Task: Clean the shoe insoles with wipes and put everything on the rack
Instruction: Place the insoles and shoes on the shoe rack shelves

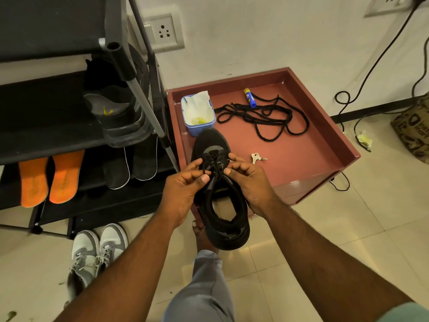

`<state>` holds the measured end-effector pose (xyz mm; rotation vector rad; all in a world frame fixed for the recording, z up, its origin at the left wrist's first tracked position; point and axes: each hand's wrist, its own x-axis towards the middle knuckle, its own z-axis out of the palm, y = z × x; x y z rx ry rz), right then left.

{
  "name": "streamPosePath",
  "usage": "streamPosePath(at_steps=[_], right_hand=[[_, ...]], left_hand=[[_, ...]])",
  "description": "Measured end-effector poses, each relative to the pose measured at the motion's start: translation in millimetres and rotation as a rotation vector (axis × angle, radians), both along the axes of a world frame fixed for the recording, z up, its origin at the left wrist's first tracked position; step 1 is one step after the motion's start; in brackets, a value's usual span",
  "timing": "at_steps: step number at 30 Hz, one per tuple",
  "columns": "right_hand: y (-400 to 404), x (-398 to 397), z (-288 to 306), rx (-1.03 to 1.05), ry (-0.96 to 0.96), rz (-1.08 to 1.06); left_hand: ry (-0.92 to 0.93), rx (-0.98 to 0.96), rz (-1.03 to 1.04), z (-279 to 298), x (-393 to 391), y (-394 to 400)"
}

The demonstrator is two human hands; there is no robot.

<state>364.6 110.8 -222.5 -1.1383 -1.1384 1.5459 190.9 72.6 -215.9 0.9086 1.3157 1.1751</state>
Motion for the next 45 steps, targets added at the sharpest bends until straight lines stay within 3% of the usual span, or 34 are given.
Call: streamPosePath(at_steps=[7, 11, 16, 20, 23, 25, 30, 33, 36, 39, 45], right_hand=[[3, -18, -2, 0.041, -0.162, -0.021], [3, -23, 0, 0.02, -0.14, -0.079], [4, -22, 1, 0.007, -0.108, -0.113], [6, -28, -4, 0.041, -0.311, -0.23], [7, -31, 2, 0.034, -0.334, -0.237], [6, -27, 4, 0.031, -0.292, -0.209], [-5, -21, 0, -0.091, 0.135, -0.263], [-9, -17, 3, -0.093, 0.211, -0.209], [-9, -6, 6, 0.006, 0.078, -0.071], [-2, 4, 5, 0.118, -0.185, 0.023], [-2, 3, -1, 0.211, -0.338, 0.012]], left_hand=[[0.069, -0.005, 0.12, -4, 13, 3], [0.116, -0.035, 0.239, -12, 17, 6], [0.067, -0.076, 0.386, -14, 23, 4], [-0.039, -0.138, 0.491, -9, 28, 5], [-0.066, -0.123, 0.435, -4, 26, 1], [-0.023, -0.076, 0.368, -1, 28, -2], [-0.1, 0.04, 0.282, 5, 27, -8], [-0.026, 0.067, 0.218, 5, 20, -9], [0.149, 0.08, 0.201, 2, 19, -10], [0.111, 0.11, 0.253, -3, 20, -10], [0.37, 0.221, 0.11, -12, 17, -12]])
